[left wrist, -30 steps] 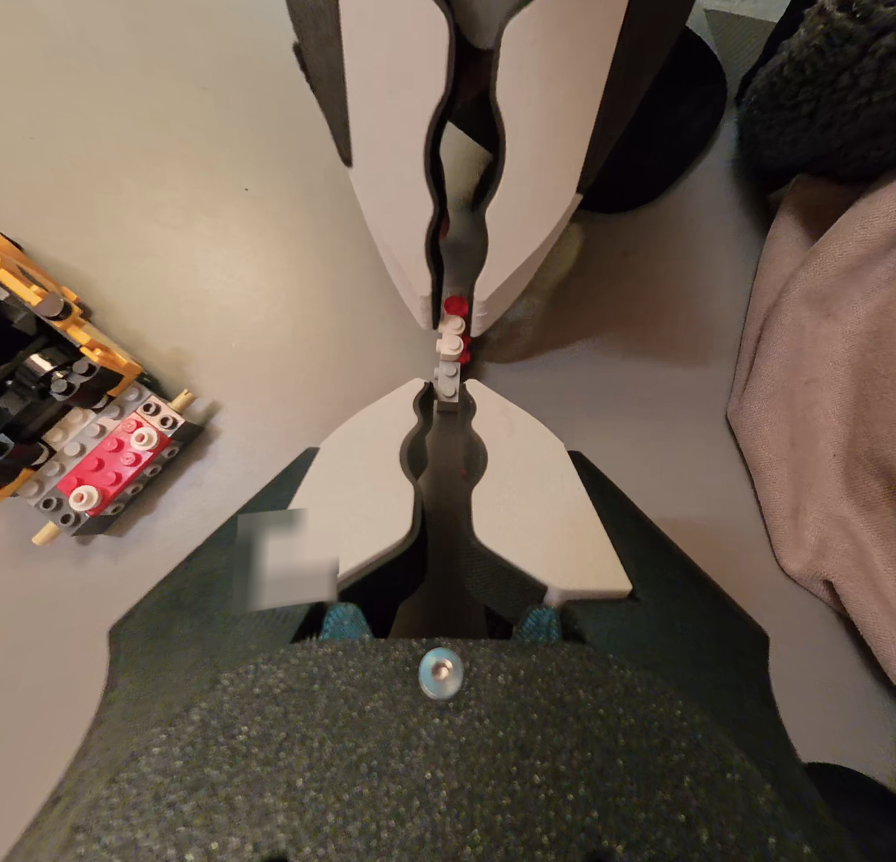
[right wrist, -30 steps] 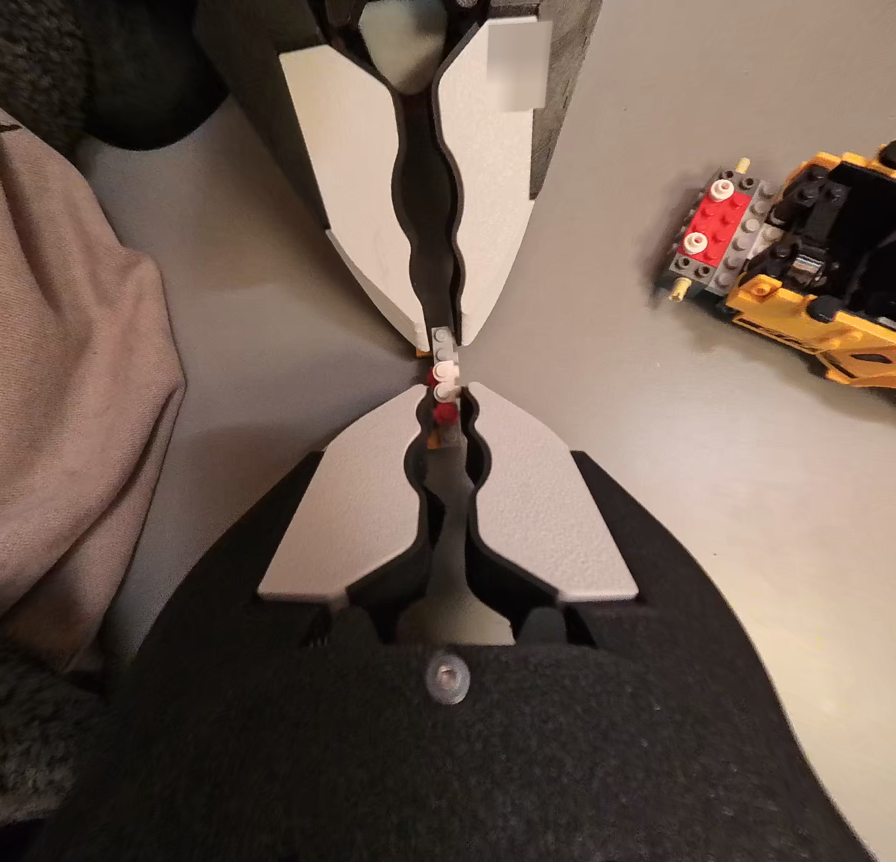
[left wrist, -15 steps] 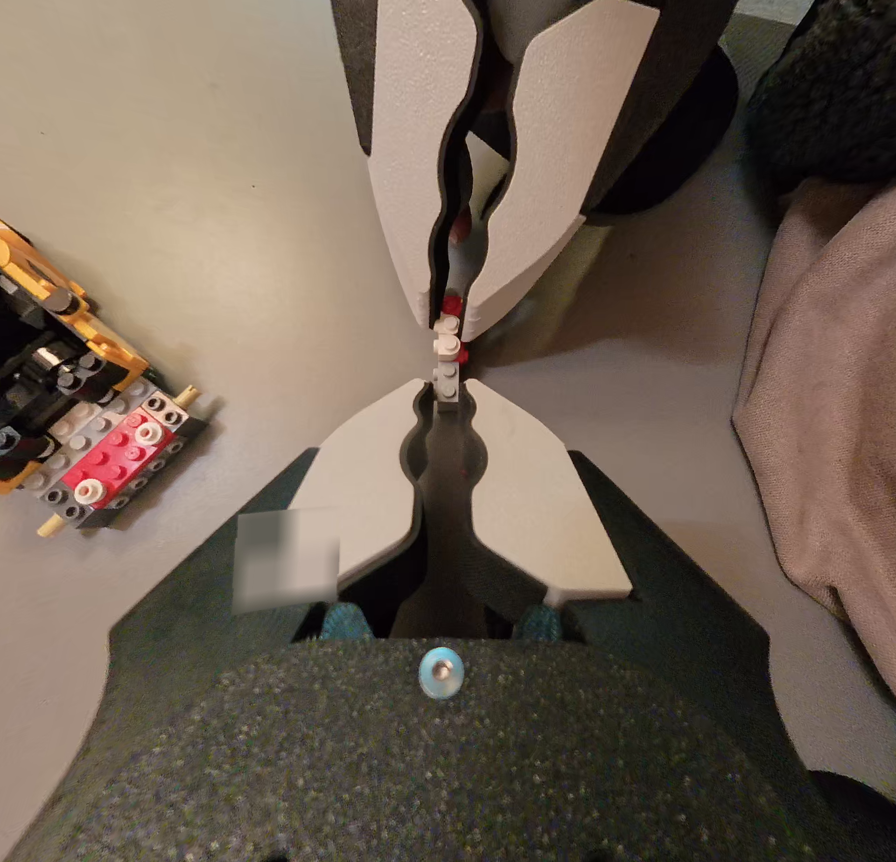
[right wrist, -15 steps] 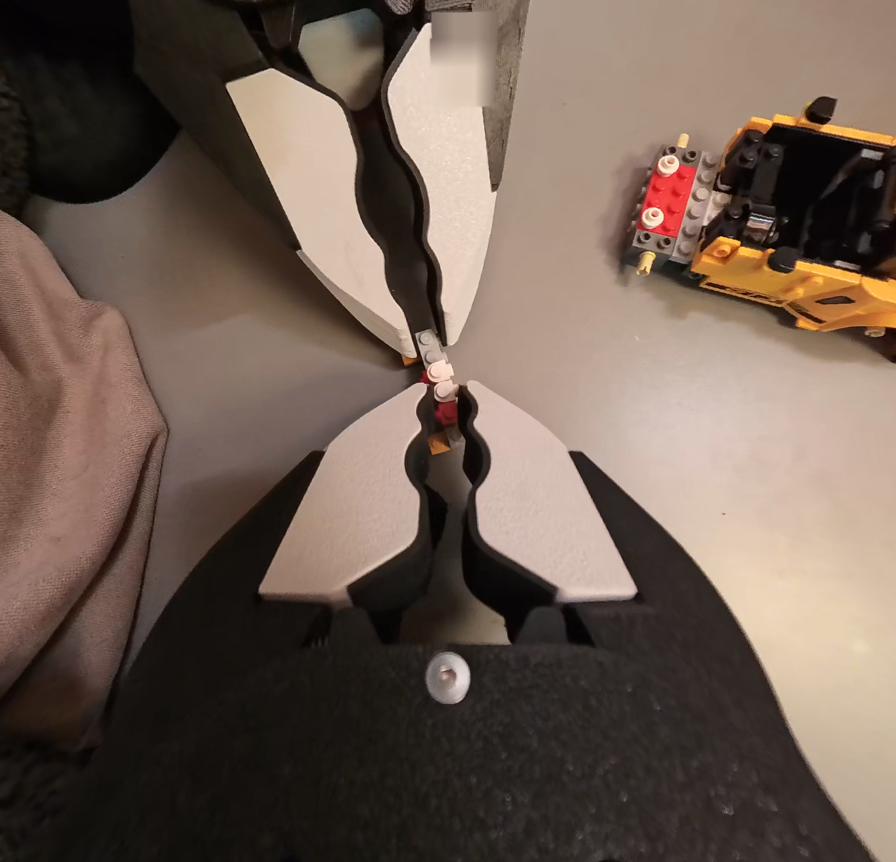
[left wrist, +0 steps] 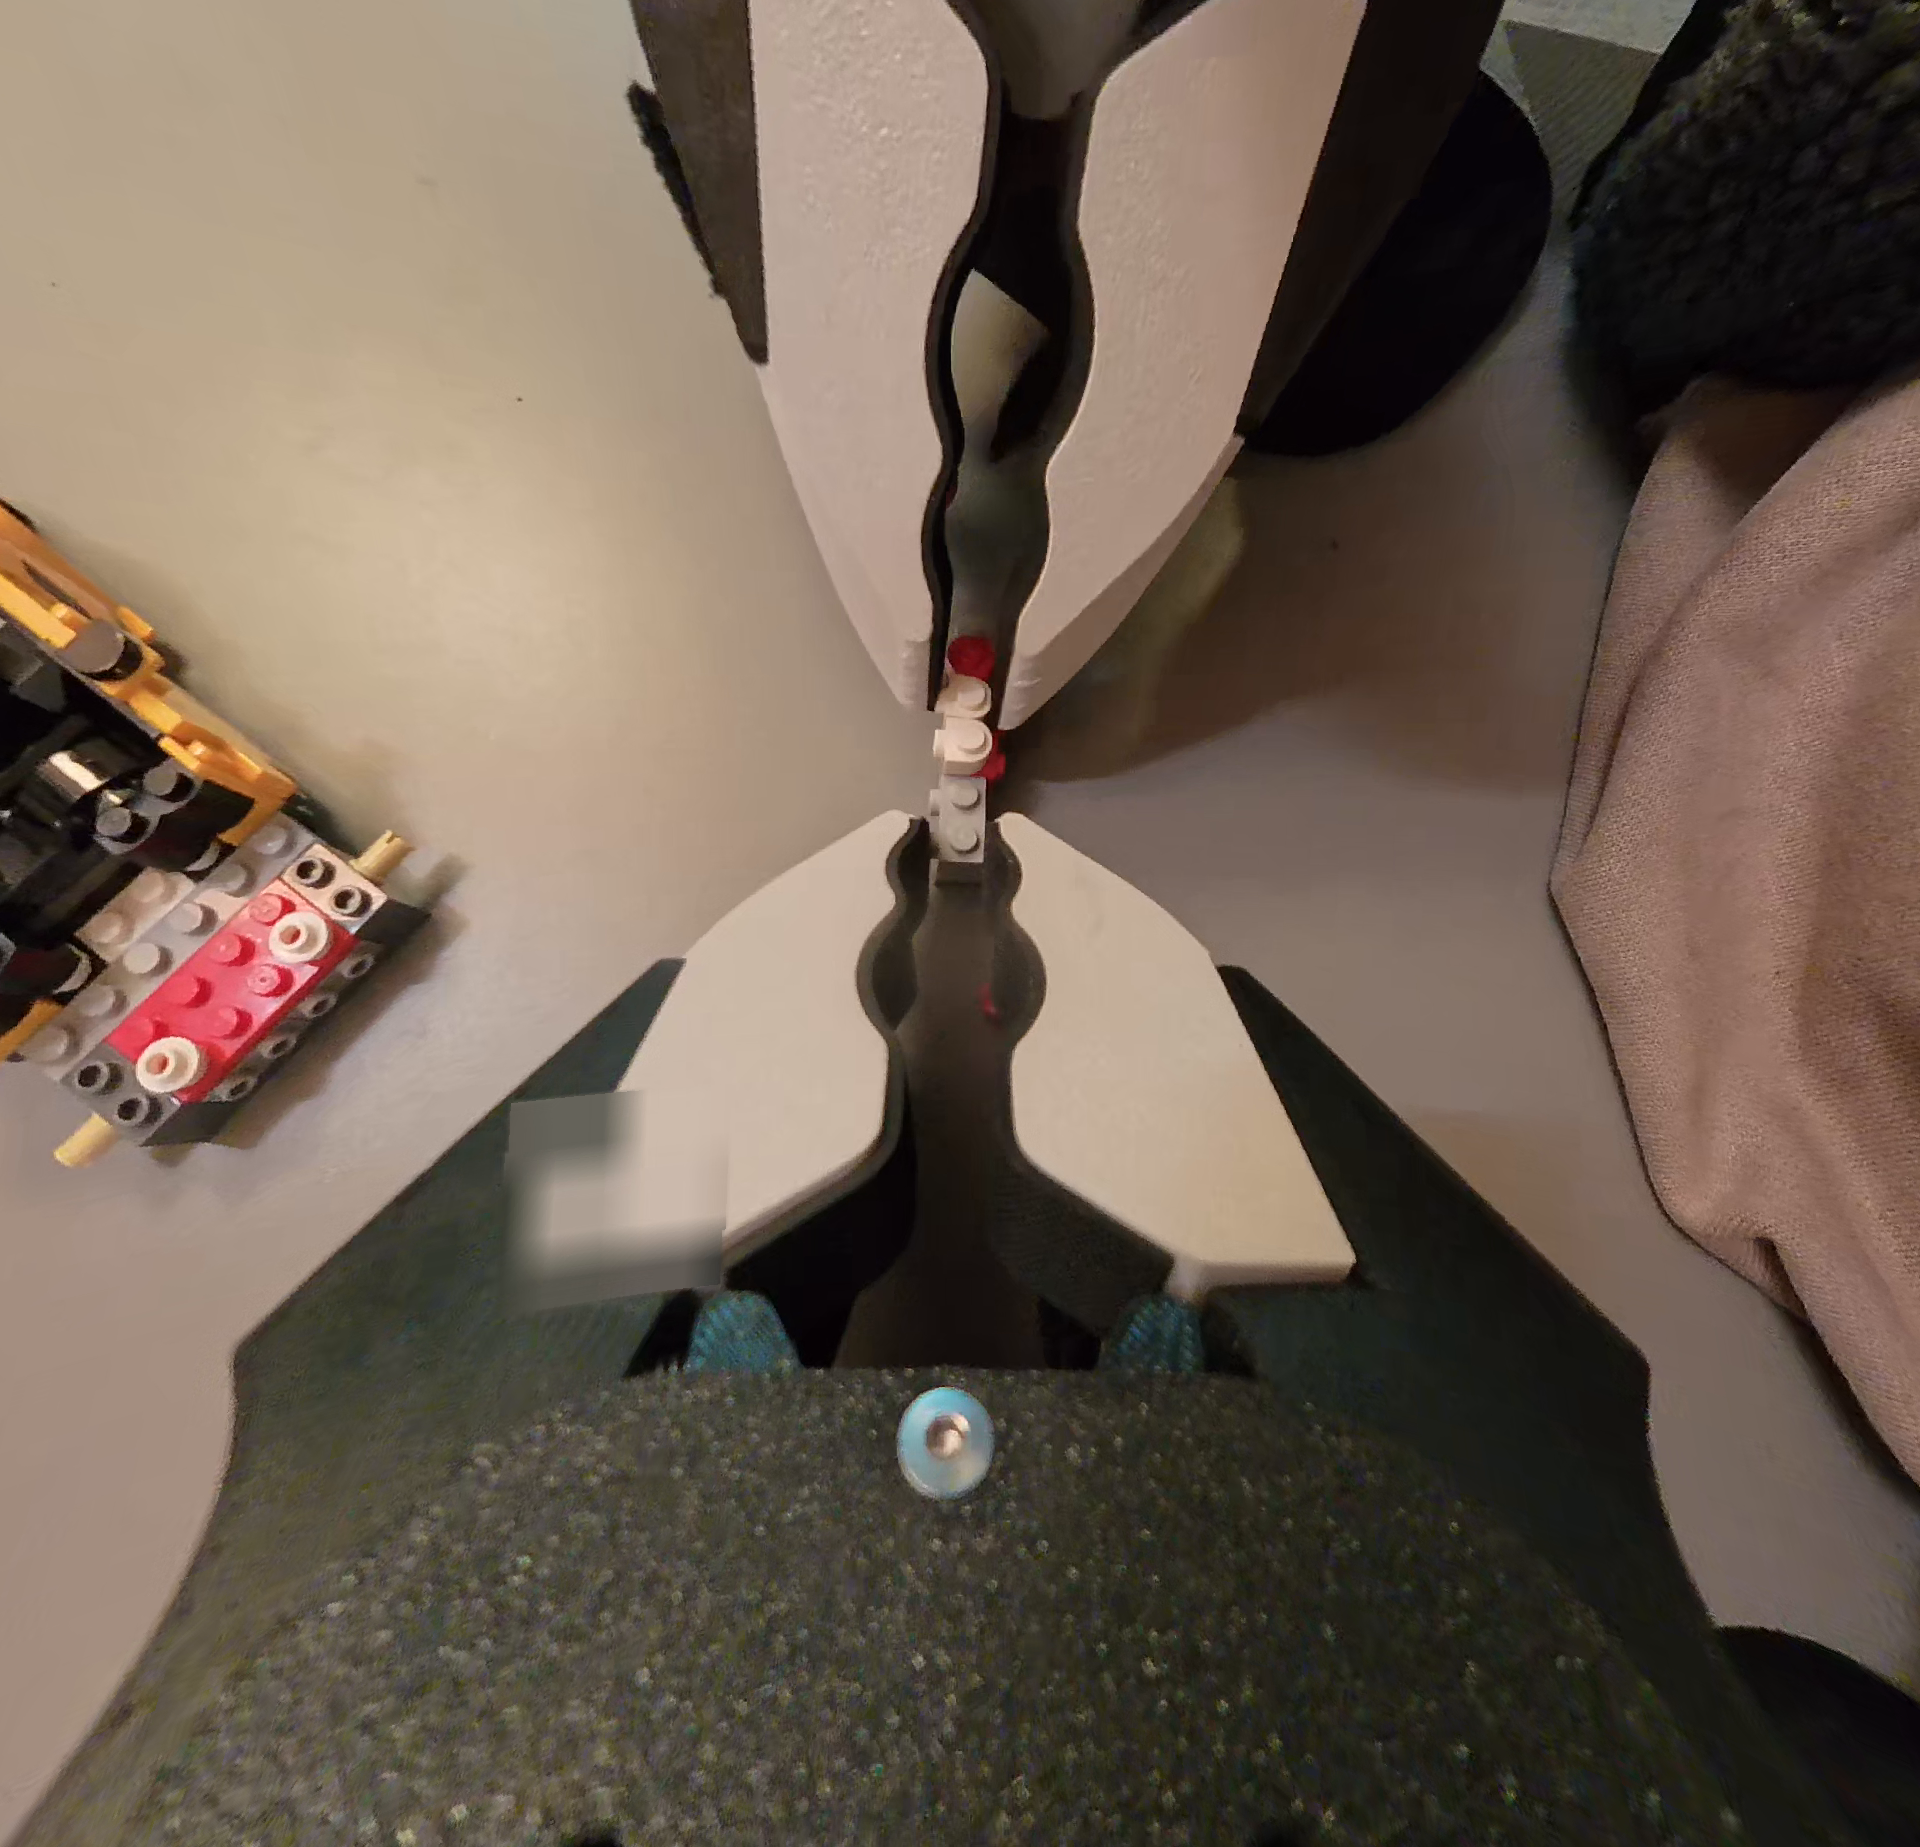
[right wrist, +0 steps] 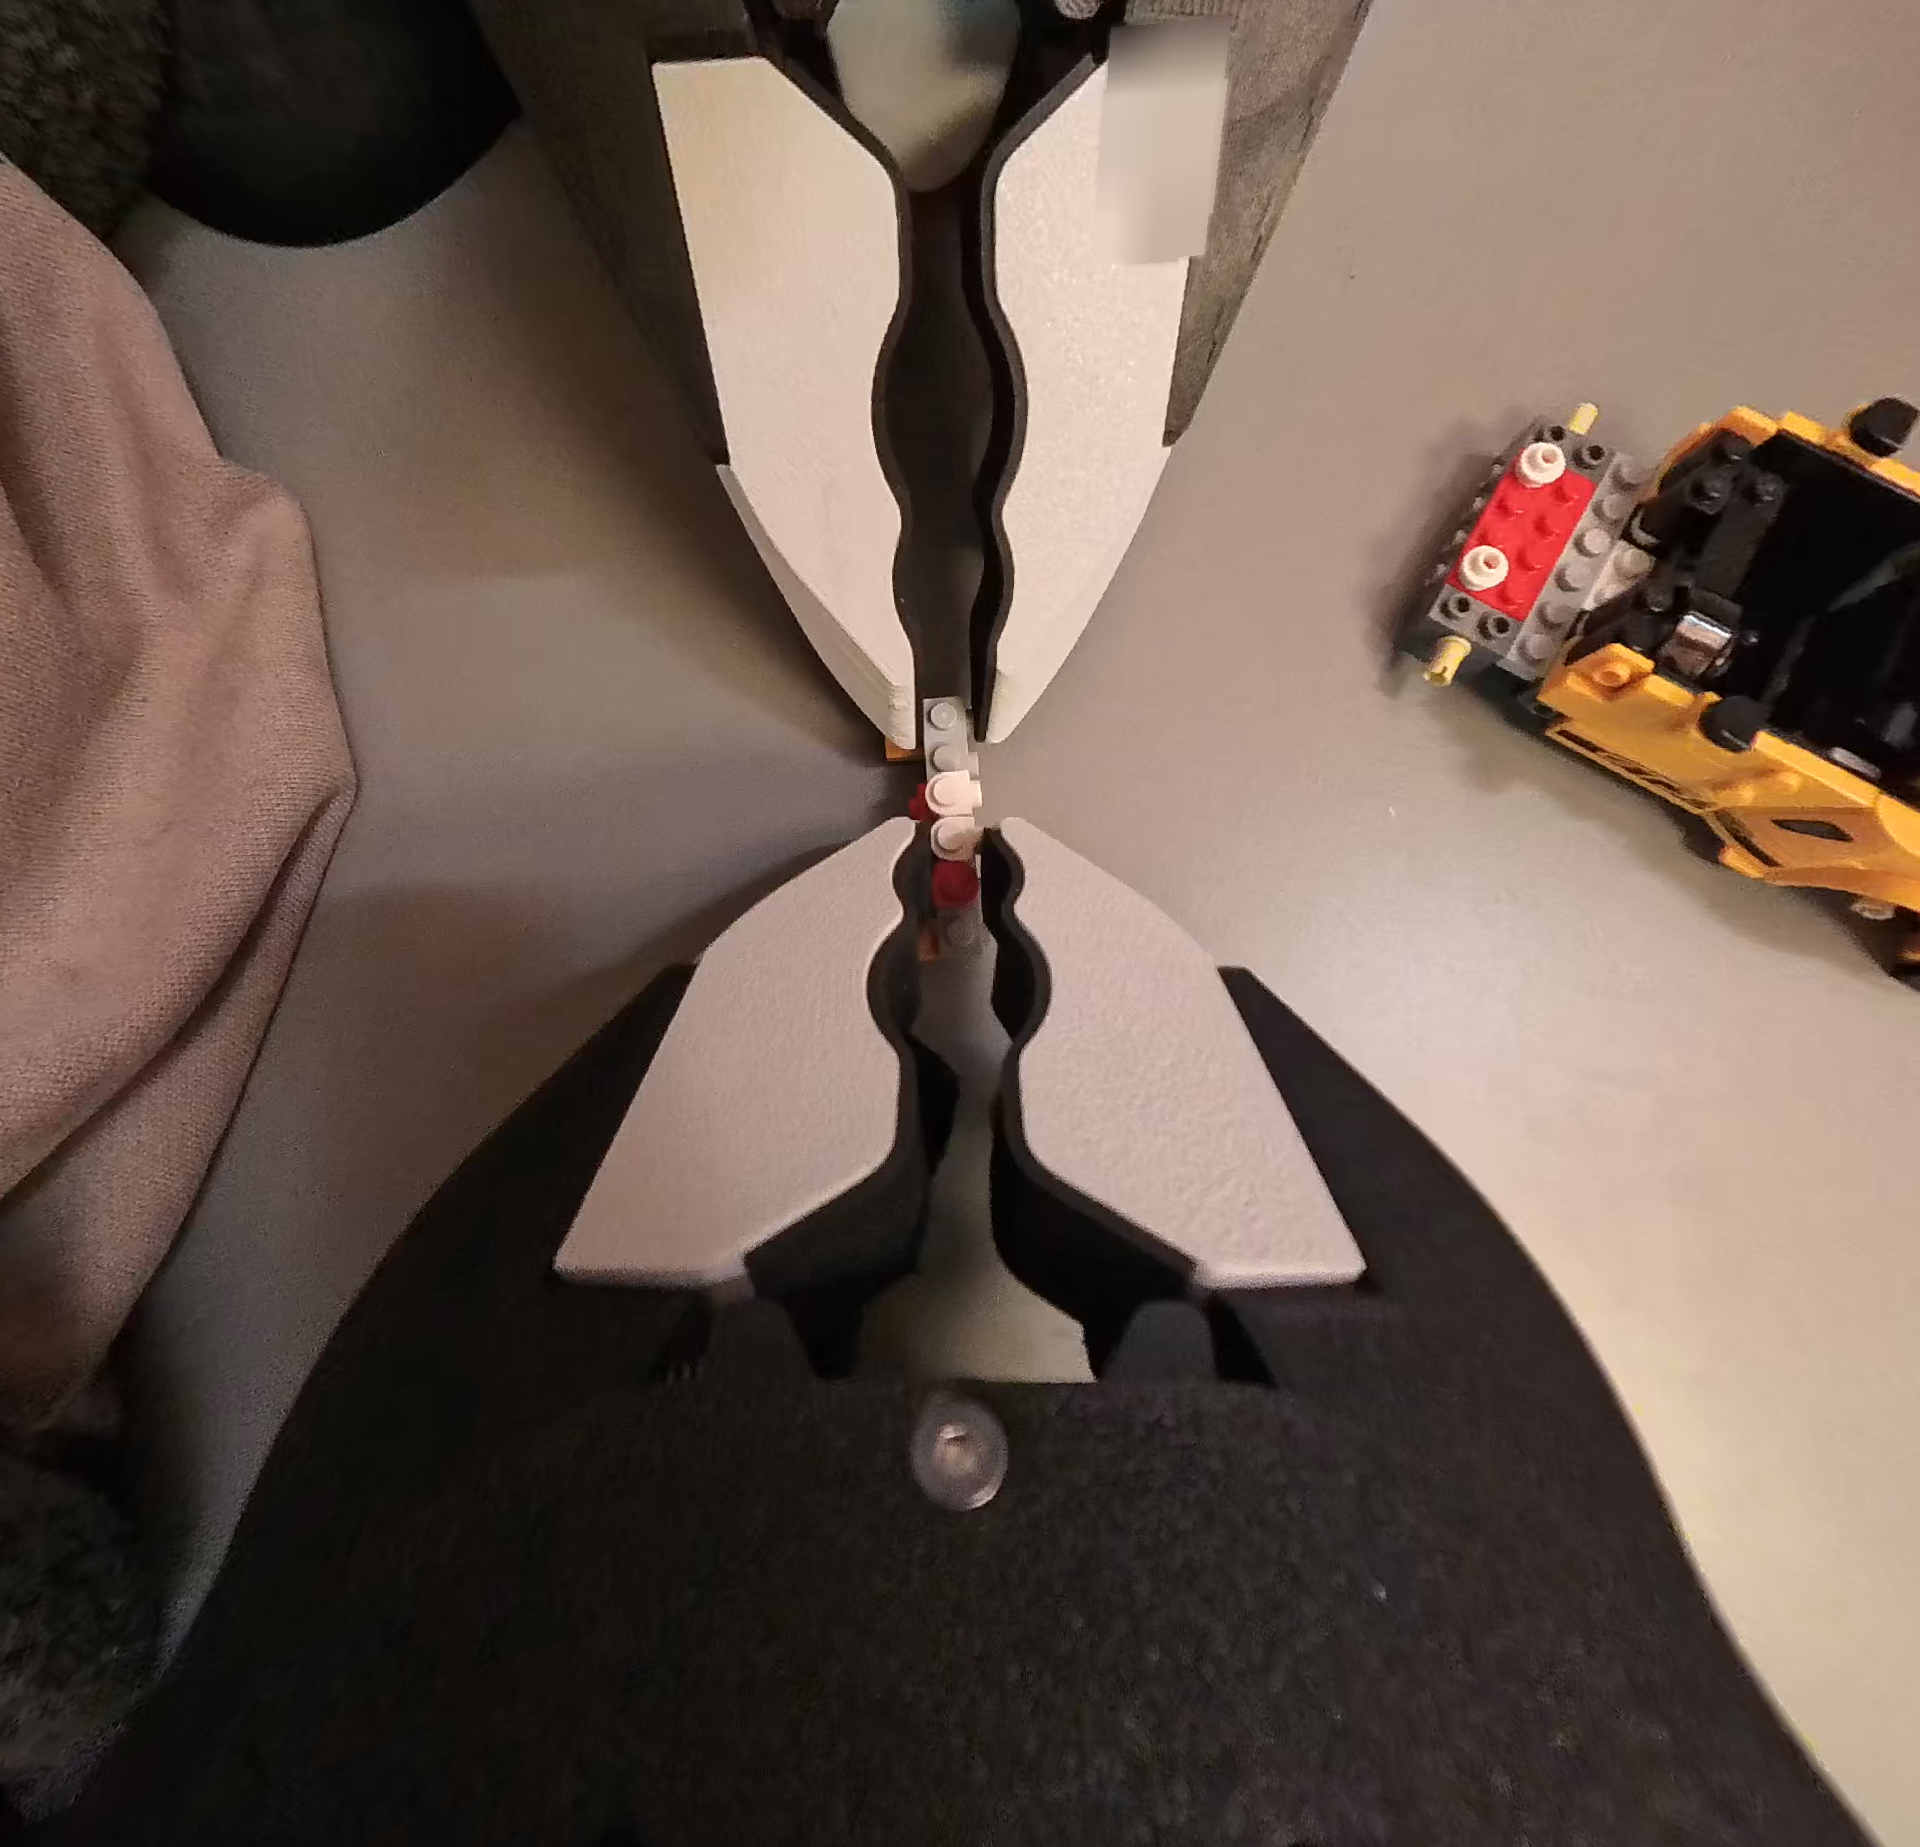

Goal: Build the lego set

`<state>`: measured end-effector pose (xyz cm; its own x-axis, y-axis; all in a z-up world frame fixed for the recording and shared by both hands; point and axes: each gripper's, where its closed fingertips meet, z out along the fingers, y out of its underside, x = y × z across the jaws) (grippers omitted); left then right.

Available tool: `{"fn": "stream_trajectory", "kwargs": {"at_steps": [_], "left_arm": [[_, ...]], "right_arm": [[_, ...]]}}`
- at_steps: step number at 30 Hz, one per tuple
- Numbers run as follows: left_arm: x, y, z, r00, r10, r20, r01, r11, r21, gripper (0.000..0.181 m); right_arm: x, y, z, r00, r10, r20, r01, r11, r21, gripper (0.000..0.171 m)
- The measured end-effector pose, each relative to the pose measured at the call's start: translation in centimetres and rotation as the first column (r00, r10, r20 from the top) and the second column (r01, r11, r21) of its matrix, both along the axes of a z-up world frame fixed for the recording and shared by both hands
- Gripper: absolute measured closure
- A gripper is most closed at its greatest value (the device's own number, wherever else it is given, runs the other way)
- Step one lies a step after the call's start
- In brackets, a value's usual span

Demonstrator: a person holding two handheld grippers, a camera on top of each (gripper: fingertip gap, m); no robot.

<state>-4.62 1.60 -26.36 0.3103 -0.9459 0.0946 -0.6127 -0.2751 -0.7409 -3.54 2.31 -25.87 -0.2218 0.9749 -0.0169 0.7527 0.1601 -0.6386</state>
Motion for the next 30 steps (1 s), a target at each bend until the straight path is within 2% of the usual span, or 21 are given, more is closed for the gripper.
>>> {"fn": "stream_trajectory", "kwargs": {"at_steps": [8, 13, 23, 25, 30], "left_arm": [[0.1, -0.2, 0.0, 1.0, -0.007, 0.004, 0.007, 1.0, -0.012, 0.171], [0.1, -0.2, 0.0, 1.0, -0.006, 0.002, 0.006, 1.0, -0.011, 0.171], [0.1, -0.2, 0.0, 1.0, -0.005, 0.006, 0.005, 1.0, -0.012, 0.171], [0.1, -0.2, 0.0, 1.0, -0.005, 0.008, 0.005, 1.0, -0.012, 0.171], [0.1, -0.2, 0.0, 1.0, -0.011, 0.005, 0.011, 1.0, -0.005, 0.171]], "right_arm": [[0.1, -0.3, 0.0, 0.997, 0.082, 0.005, -0.082, 0.997, 0.006, 0.163], [0.1, -0.3, 0.0, 0.996, 0.083, 0.021, -0.083, 0.997, -0.004, 0.163], [0.1, -0.3, 0.1, 0.999, 0.03, 0.023, -0.029, 0.998, -0.052, 0.162], [0.2, -0.5, 0.3, 0.999, 0.031, 0.009, -0.03, 0.997, -0.069, 0.152], [1.1, 0.3, 1.2, 0.999, -0.036, -0.029, 0.034, 0.998, -0.056, 0.149]]}}
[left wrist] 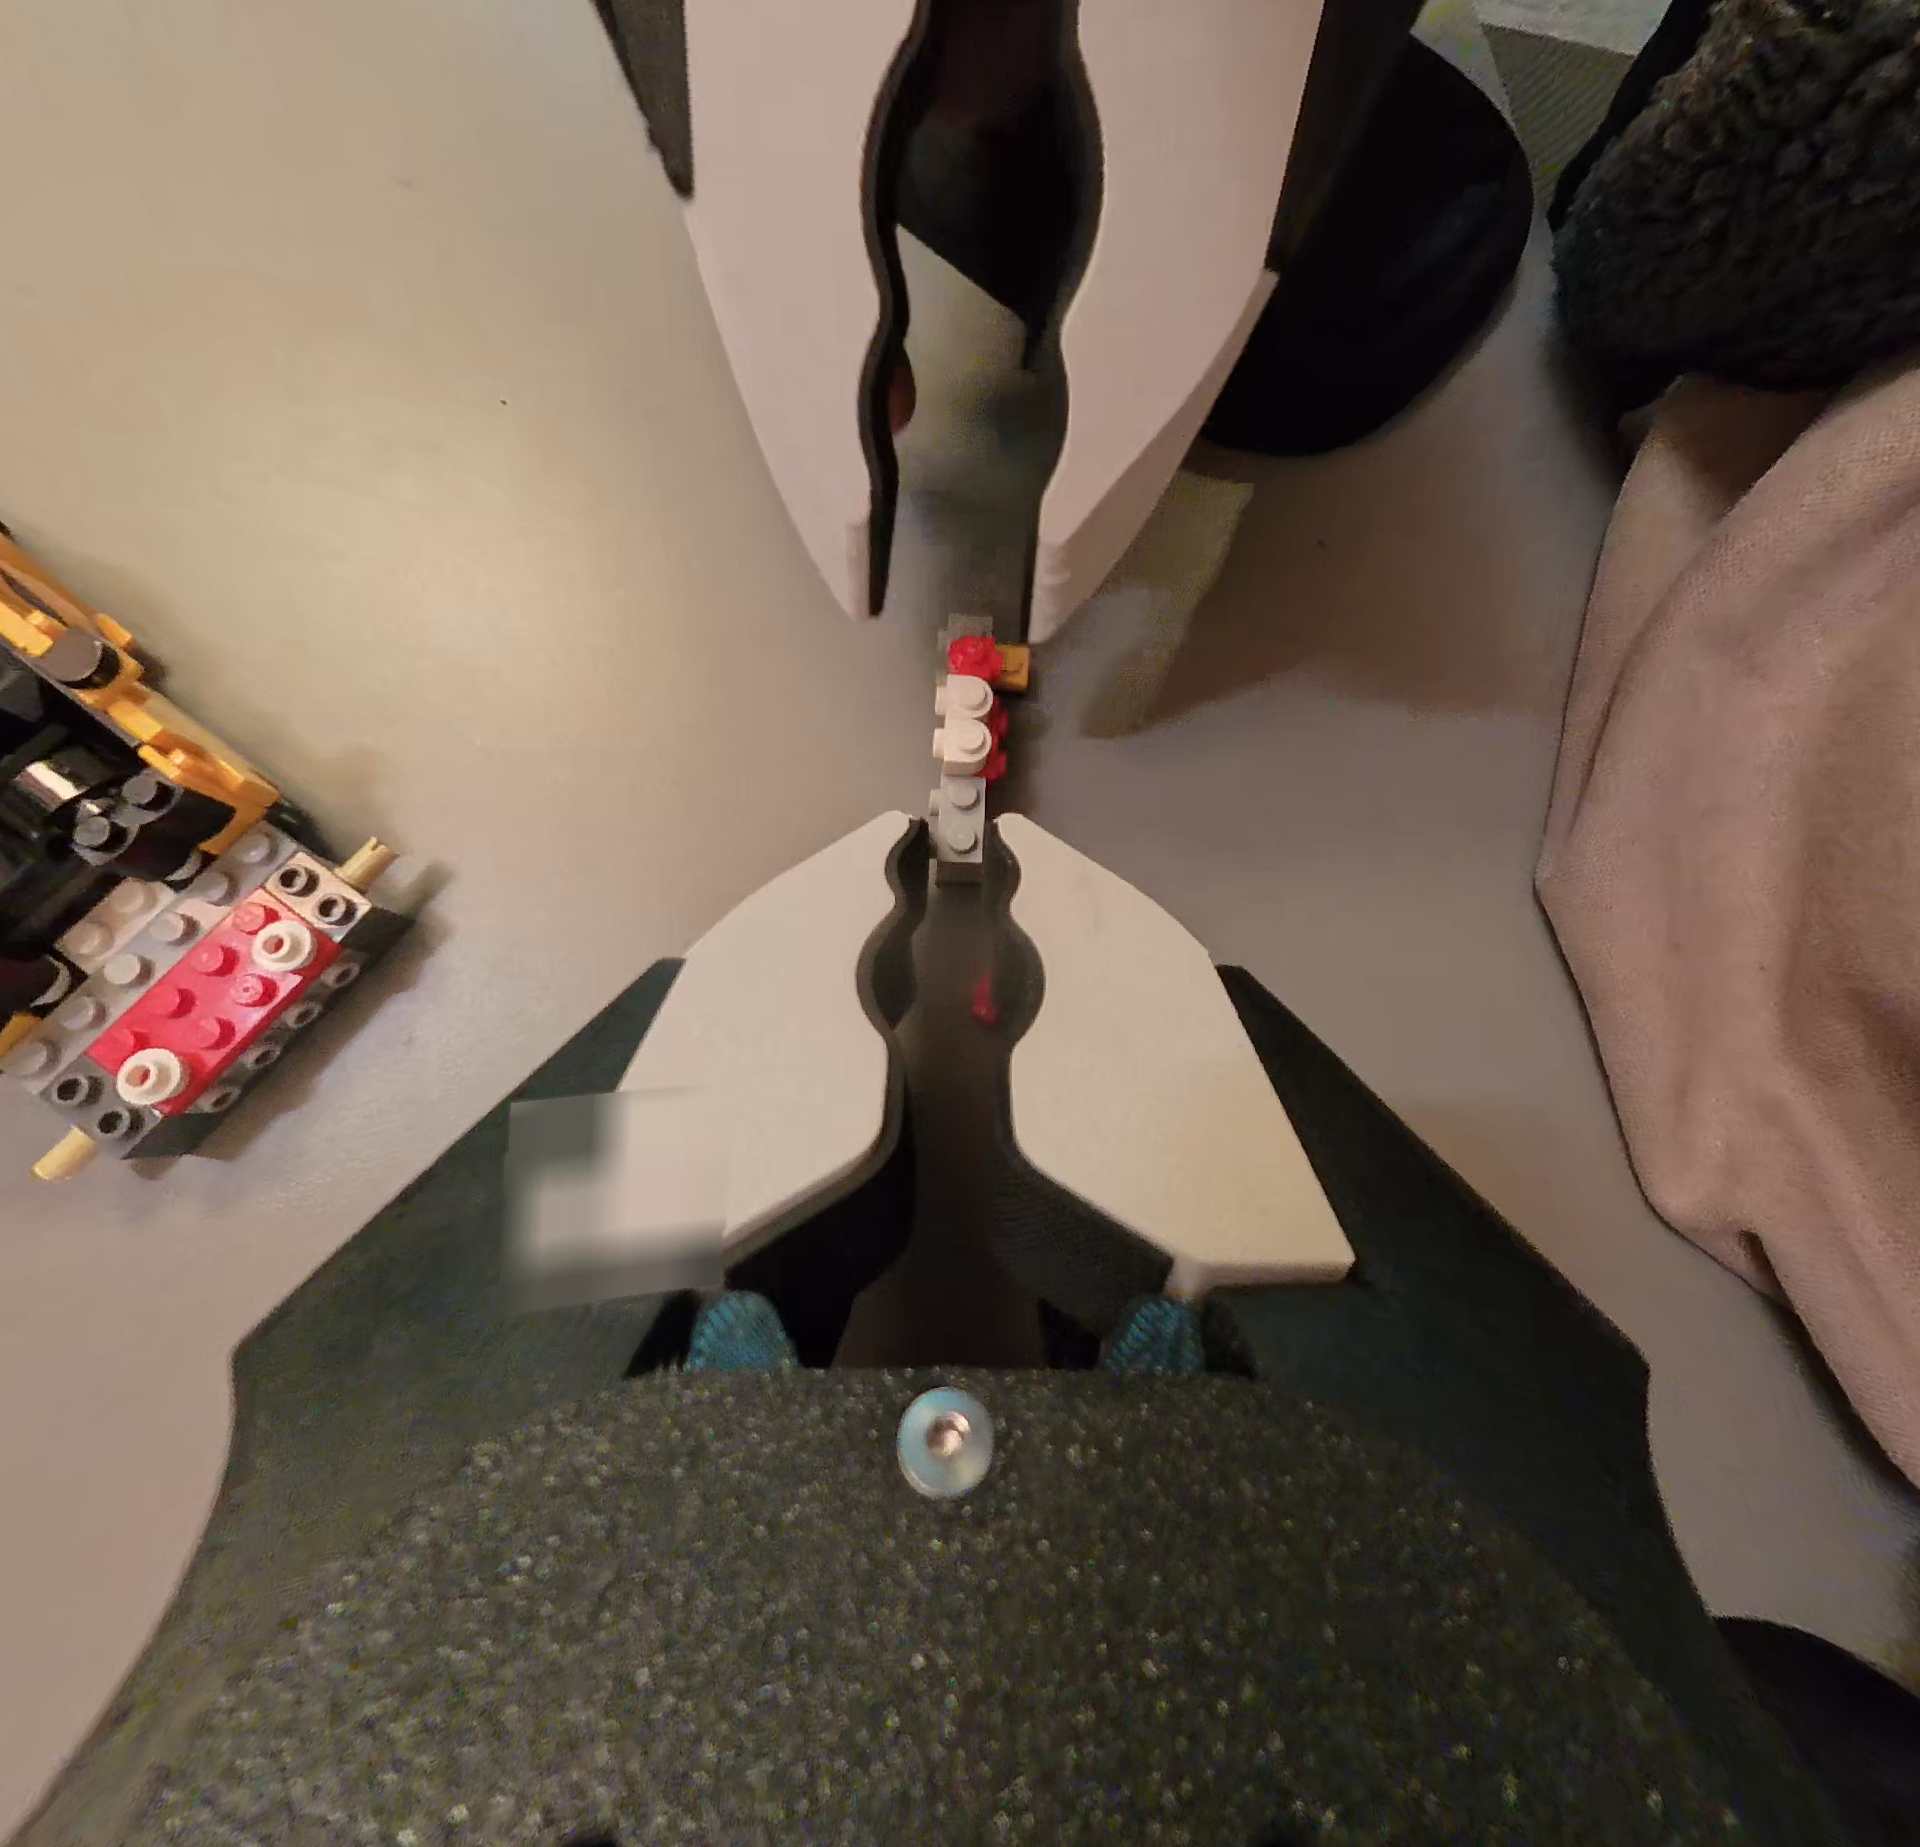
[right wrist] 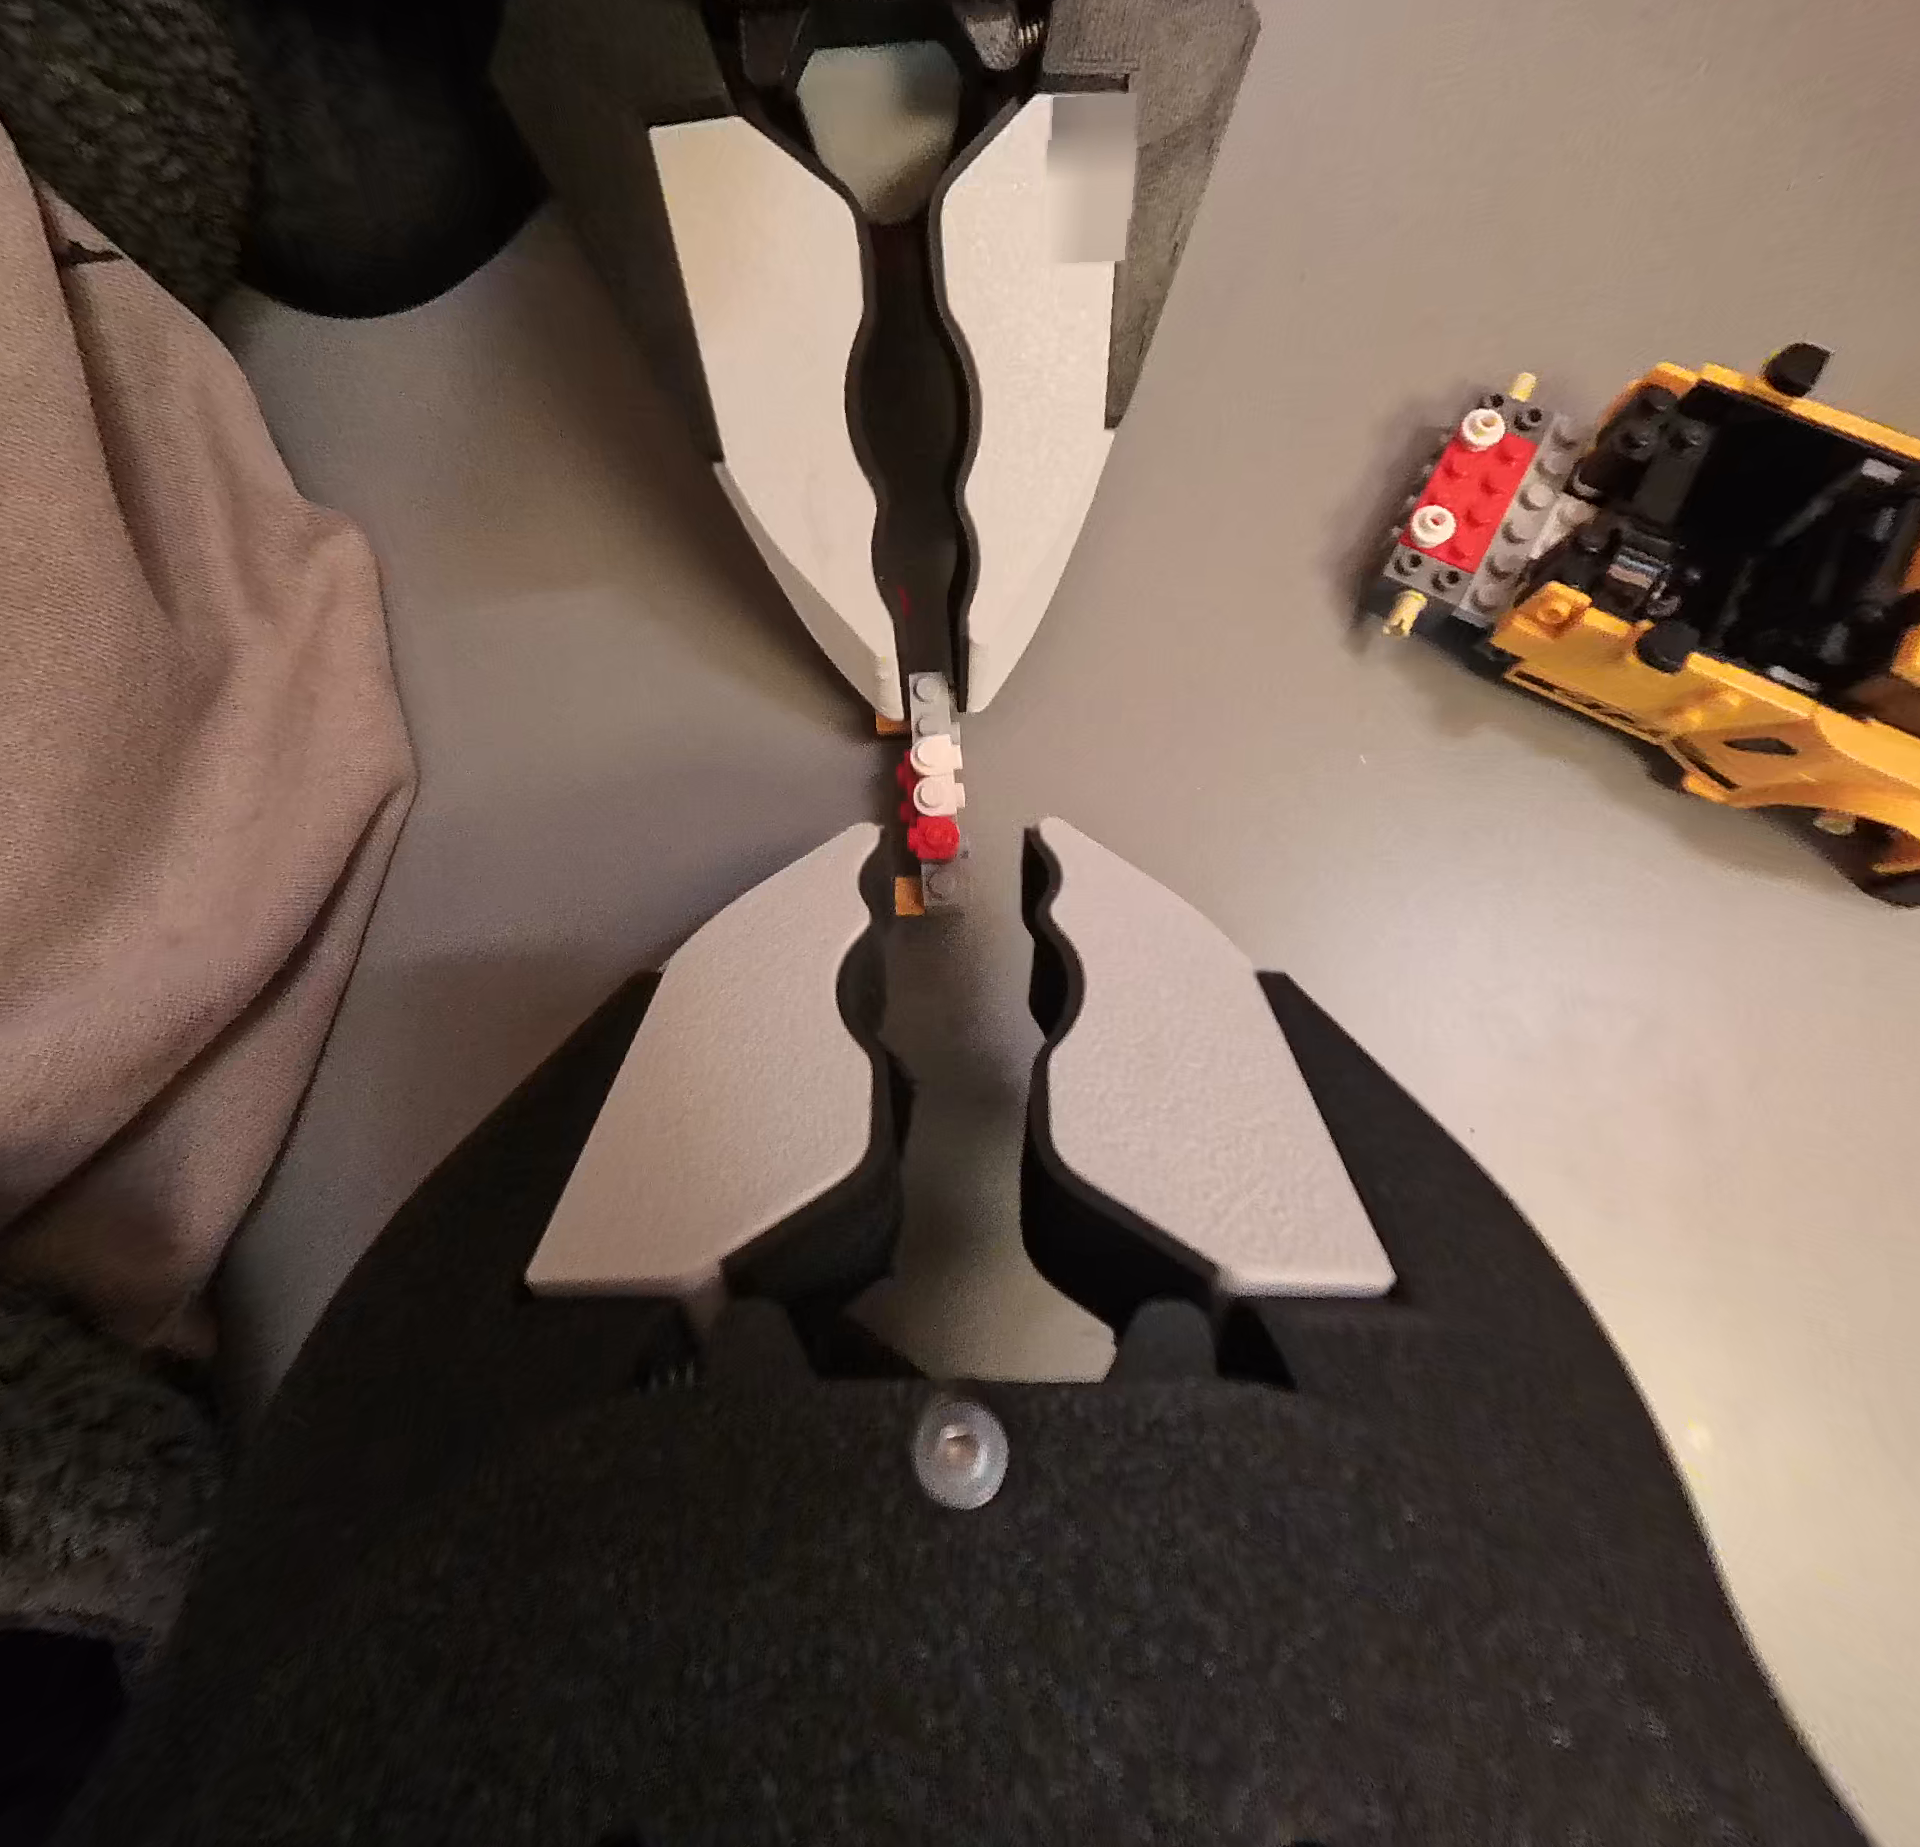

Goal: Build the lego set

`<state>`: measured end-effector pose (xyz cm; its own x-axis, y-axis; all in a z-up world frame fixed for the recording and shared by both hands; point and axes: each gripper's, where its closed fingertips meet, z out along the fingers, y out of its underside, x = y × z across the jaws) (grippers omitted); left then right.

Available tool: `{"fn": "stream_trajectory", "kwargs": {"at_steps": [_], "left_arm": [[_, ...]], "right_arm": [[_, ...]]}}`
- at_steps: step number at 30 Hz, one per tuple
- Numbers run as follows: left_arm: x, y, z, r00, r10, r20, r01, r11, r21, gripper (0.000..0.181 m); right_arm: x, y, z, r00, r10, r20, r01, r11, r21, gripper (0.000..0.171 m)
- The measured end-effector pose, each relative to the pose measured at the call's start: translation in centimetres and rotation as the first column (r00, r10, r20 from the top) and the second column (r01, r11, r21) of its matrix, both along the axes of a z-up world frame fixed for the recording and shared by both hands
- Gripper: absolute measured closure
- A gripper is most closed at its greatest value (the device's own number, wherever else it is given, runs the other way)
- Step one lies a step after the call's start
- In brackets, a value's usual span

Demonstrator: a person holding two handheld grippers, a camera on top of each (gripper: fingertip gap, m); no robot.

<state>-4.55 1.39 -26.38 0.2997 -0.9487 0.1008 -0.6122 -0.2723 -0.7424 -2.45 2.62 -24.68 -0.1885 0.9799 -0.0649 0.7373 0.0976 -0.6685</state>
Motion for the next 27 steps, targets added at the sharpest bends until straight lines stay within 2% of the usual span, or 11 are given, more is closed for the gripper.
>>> {"fn": "stream_trajectory", "kwargs": {"at_steps": [7, 10, 14, 17, 23, 27], "left_arm": [[0.1, 0.1, 0.0, 1.0, -0.001, 0.004, 0.001, 1.0, 0.02, 0.172], [-0.8, 1.1, 0.7, 1.0, 0.025, 0.011, -0.025, 0.999, 0.046, 0.156], [-3.2, 1.8, 2.8, 0.996, 0.064, 0.056, -0.068, 0.996, 0.065, 0.161], [-5.1, 1.2, 2.7, 0.997, 0.08, 0.015, -0.081, 0.995, 0.058, 0.163], [-4.5, -1.7, 0.4, 0.996, 0.072, -0.06, -0.073, 0.997, -0.026, 0.171], [-3.5, -2.0, -0.7, 0.98, 0.151, -0.13, -0.161, 0.984, -0.07, 0.169]], "right_arm": [[0.2, -0.5, -1.6, 0.998, -0.012, 0.058, 0.007, 0.997, 0.081, 0.151], [0.3, -0.1, -1.9, 0.996, -0.035, 0.085, 0.027, 0.995, 0.096, 0.162], [0.2, 0.3, -1.9, 0.996, -0.038, 0.083, 0.029, 0.994, 0.102, 0.162], [0.2, 0.3, -1.9, 0.997, -0.019, 0.072, 0.012, 0.995, 0.094, 0.162], [0.5, 0.3, -1.9, 0.988, 0.129, 0.088, -0.137, 0.986, 0.099, 0.162], [0.5, 0.4, -1.9, 0.968, 0.232, 0.098, -0.242, 0.965, 0.1, 0.161]]}}
